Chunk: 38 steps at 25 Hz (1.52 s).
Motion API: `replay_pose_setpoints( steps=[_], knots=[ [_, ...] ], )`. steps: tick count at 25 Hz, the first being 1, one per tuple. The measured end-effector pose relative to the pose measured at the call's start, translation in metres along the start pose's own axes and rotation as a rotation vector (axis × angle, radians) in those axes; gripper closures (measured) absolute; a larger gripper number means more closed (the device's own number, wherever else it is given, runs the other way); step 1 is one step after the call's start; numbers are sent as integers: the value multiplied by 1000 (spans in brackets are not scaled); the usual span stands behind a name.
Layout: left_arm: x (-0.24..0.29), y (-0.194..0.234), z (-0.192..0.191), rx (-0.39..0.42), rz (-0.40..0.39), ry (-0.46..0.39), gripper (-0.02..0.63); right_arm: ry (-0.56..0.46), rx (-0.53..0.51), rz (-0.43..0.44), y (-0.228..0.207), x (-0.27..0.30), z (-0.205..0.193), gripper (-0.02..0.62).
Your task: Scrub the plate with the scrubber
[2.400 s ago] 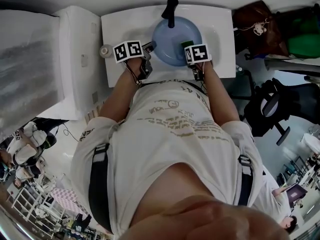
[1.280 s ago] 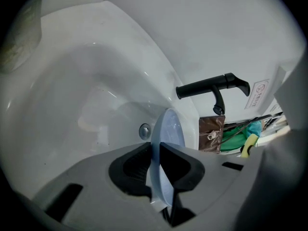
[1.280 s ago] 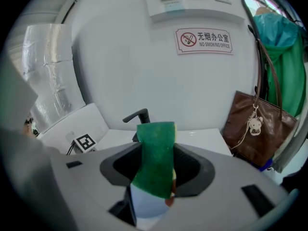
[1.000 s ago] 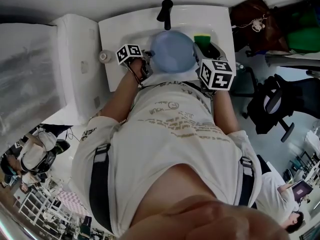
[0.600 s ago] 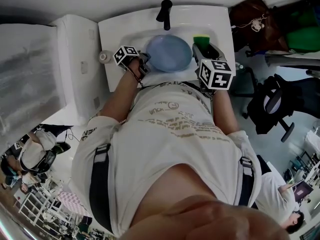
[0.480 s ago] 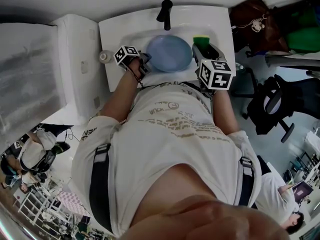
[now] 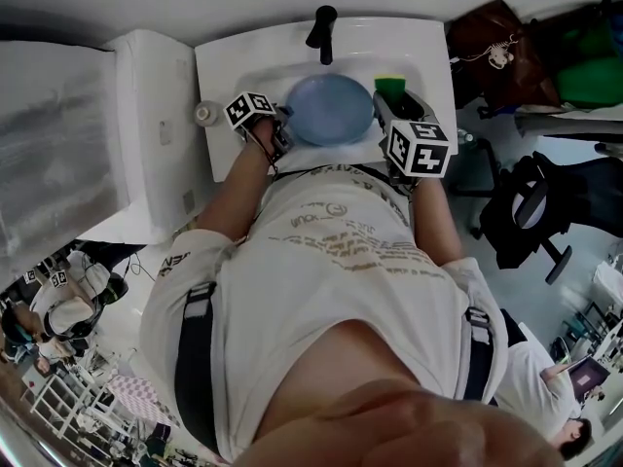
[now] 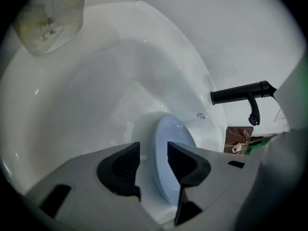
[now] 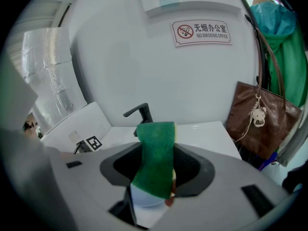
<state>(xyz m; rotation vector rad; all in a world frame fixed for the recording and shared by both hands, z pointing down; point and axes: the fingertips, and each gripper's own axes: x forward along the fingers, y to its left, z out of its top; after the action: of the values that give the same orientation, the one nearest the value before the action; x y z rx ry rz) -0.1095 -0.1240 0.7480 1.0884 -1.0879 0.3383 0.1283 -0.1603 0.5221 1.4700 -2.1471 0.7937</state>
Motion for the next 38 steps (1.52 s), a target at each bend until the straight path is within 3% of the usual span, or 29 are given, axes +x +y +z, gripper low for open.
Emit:
replay_pose_setpoints(
  steps=[2, 4, 6, 12, 16, 21, 26, 30, 33, 38],
  knots=[
    [-8, 1, 9, 59, 43, -50, 436, 0, 0, 0, -1, 0, 0, 399],
    [-21, -2, 19, 143, 90, -120, 552, -3, 0, 0, -2, -1, 0, 399],
    [-33, -13, 29, 225, 110, -187, 583, -10, 4, -2, -4, 0, 1, 399],
    [-75, -85, 49, 494, 32, -410, 584, -79, 25, 9, -3, -1, 12, 400],
    [-112, -132, 61, 652, -7, -591, 584, -216, 31, 27, 4, -7, 37, 403],
    [-162, -184, 67, 797, -54, -797, 584, -460, -63, 5, 19, -28, 82, 405],
    [-208, -238, 57, 899, -140, -927, 584, -666, -181, 3, 42, -52, 122, 408],
    [-243, -275, 45, 1026, -166, -1045, 584, -728, -198, 7, 53, -61, 138, 408],
    [-259, -292, 39, 1111, -142, -1108, 584, -744, -215, 4, 57, -64, 143, 410],
    [-261, -304, 40, 1114, -151, -1103, 584, -739, -221, -31, 49, -62, 148, 423]
  ],
)
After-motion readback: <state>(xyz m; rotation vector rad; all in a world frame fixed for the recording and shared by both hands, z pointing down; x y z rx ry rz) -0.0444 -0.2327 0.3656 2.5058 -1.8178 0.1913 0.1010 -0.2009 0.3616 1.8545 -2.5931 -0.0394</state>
